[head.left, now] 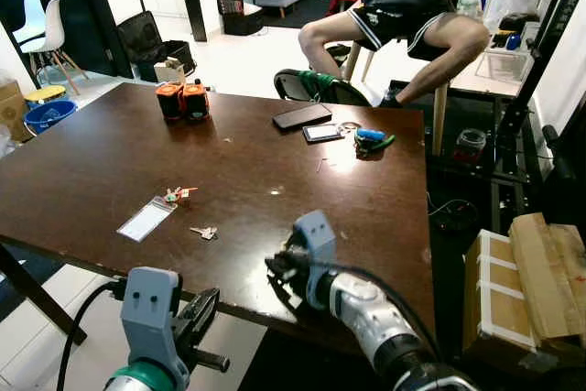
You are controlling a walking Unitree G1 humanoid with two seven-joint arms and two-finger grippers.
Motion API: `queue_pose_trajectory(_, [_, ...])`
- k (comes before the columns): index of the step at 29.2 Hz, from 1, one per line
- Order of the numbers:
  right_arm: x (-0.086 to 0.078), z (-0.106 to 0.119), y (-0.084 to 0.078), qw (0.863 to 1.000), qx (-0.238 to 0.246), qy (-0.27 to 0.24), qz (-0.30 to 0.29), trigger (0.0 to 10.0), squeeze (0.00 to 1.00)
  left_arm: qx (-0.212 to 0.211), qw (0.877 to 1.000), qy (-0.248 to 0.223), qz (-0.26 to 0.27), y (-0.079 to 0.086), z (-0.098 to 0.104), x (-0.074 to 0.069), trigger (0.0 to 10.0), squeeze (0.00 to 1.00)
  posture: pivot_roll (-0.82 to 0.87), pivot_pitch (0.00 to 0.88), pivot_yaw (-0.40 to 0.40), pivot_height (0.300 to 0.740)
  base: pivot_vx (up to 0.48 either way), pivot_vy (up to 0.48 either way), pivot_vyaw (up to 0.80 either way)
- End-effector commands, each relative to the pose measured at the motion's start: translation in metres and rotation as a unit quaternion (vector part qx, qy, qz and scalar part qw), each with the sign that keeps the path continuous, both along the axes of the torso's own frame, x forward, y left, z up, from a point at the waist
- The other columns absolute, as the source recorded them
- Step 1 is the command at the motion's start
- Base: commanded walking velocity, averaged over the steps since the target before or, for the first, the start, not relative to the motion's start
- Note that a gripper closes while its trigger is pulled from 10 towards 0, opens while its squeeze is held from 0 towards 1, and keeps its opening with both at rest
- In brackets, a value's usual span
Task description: Hang keys on a hook
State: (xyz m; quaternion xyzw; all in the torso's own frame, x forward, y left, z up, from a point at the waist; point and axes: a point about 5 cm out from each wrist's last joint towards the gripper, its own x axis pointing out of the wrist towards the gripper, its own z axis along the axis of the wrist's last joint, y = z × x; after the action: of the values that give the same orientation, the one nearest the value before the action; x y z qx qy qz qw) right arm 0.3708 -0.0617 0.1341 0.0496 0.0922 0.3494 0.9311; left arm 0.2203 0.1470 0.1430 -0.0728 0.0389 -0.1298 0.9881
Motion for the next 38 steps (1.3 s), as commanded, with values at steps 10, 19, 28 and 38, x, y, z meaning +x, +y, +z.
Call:
queue_pose_trajectory(10, [0.011, 0.045, 0.005, 0.996, 0.077, -0.035, 0.000, 3.1, 0.00, -0.001, 1.000, 0.007, 0.013, 0.005, -0.004, 0.003, 10.0, 0.00, 0.01, 0.044, 0.142, 0.740, 0.000, 0.000, 0.00])
queue_pose_trajectory(19, [0.008, 0.059, 0.005, 0.993, 0.106, -0.047, 0.007, 10.0, 0.00, -0.010, 1.000, 0.002, 0.024, 0.007, -0.002, 0.005, 10.0, 0.00, 0.00, 0.021, 0.134, 0.740, 0.000, 0.000, 0.00])
queue_pose_trajectory(28, [0.007, 0.080, -0.013, 0.976, 0.172, -0.106, -0.074, 10.0, 0.00, 0.009, 0.993, -0.004, 0.116, 0.022, 0.003, 0.009, 10.0, 0.00, 0.00, 0.005, 0.115, 0.740, 0.000, 0.000, 0.00])
queue_pose_trajectory(38, [-0.006, 0.069, -0.024, 0.976, 0.169, -0.098, -0.093, 10.0, 0.00, 0.010, 0.988, -0.022, 0.156, 0.032, 0.009, 0.010, 10.0, 0.00, -0.02, 0.000, 0.113, 0.740, 0.000, 0.000, 0.00])
